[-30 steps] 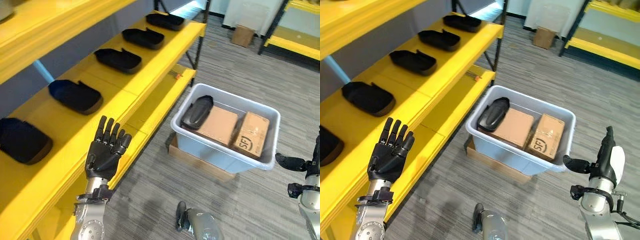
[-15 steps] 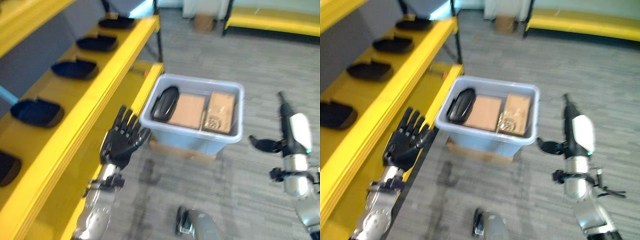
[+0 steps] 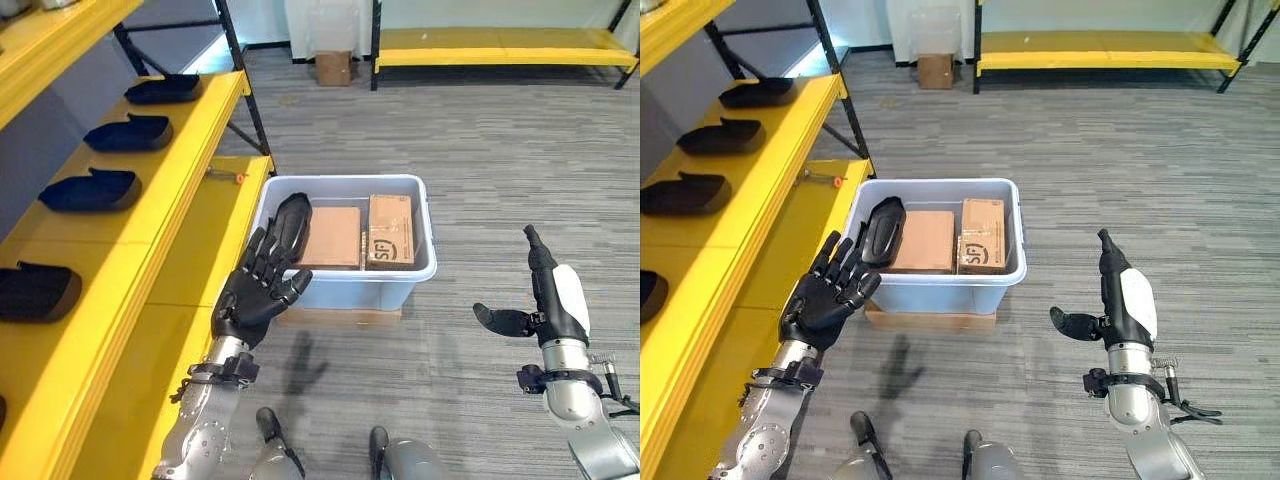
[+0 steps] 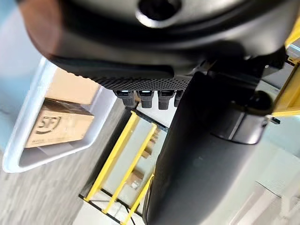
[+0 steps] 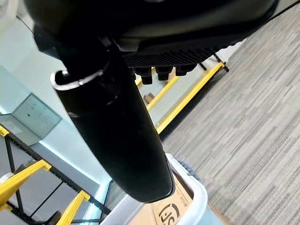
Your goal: Move parts from the plastic box to the shelf.
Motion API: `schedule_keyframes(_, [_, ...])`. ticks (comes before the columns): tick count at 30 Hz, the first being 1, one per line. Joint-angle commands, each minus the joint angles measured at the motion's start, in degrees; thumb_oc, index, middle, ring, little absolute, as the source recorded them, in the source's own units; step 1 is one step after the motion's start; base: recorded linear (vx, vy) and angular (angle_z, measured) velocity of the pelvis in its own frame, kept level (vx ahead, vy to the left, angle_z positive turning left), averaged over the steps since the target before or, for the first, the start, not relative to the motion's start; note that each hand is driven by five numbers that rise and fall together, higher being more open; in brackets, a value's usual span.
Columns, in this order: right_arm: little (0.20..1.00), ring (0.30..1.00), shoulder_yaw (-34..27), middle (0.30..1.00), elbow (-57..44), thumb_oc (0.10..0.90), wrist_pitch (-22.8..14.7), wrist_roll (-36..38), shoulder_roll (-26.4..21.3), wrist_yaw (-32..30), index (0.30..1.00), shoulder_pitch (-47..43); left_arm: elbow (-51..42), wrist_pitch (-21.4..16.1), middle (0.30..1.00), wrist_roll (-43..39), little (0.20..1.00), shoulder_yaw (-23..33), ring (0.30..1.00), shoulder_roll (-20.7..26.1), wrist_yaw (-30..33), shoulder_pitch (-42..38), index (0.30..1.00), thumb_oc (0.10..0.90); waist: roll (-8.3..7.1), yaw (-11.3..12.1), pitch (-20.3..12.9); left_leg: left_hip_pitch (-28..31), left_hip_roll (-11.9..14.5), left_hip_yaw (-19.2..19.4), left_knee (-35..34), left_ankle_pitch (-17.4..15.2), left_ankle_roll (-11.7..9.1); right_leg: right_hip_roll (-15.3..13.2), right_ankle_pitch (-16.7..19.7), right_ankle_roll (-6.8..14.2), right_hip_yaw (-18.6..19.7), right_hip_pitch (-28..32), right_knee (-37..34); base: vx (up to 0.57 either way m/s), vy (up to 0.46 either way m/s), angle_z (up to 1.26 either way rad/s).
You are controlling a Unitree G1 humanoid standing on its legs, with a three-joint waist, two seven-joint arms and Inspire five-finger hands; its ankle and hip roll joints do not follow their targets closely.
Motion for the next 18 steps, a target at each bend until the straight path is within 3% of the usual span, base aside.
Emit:
schedule_keyframes(1, [1.000, 1.000, -1.77, 1.000, -4.81, 0.900, -5.63, -1.52, -1.39, -1.01, 1.000, -6.07, -6.81, -5.06, 1.000, -0.67, 1.000, 4.62, 1.000, 2.99, -3.12, -2.42, 1.000, 0.900, -2.24, 0.83, -1.69, 1.45, -1.24, 0.28, -1.57, -0.25, -1.04, -3.34, -0.83, 5.71, -1.36, 3.18, -2.88, 0.10, 0.059, 0.11])
schedule_keyframes(9, [1.000, 1.000, -0.50, 1.000, -5.11, 0.900, -6.73, -4.24, -0.05, -0.11, 1.000, -6.47, -7.58, -4.61, 1.000, -0.03, 1.000, 5.55, 1.000, 2.89, -4.15, -0.53, 1.000, 0.900, -3.28, 2.79, -3.08, 2.32, -4.11, -0.64, -2.98, -2.00, 0.33, -4.24, 2.25, 7.05, -1.83, 3.59, -7.75, 0.11, 0.045, 0.10])
schedule_keyframes(18, [1.000, 1.000, 1.12, 1.000, -6.06, 0.900, -11.59, -3.43, 0.55, -1.58, 1.000, -10.01, -8.08, -3.30, 1.000, 0.39, 1.000, 6.66, 1.000, 3.70, -6.86, -0.04, 1.000, 0.900, -4.23, 5.16, -3.54, 2.12, -5.56, -1.05, -1.43, -4.29, 1.89, -4.75, 1.14, 7.33, -3.69, 4.00, -6.39, 0.13, 0.044, -0.01])
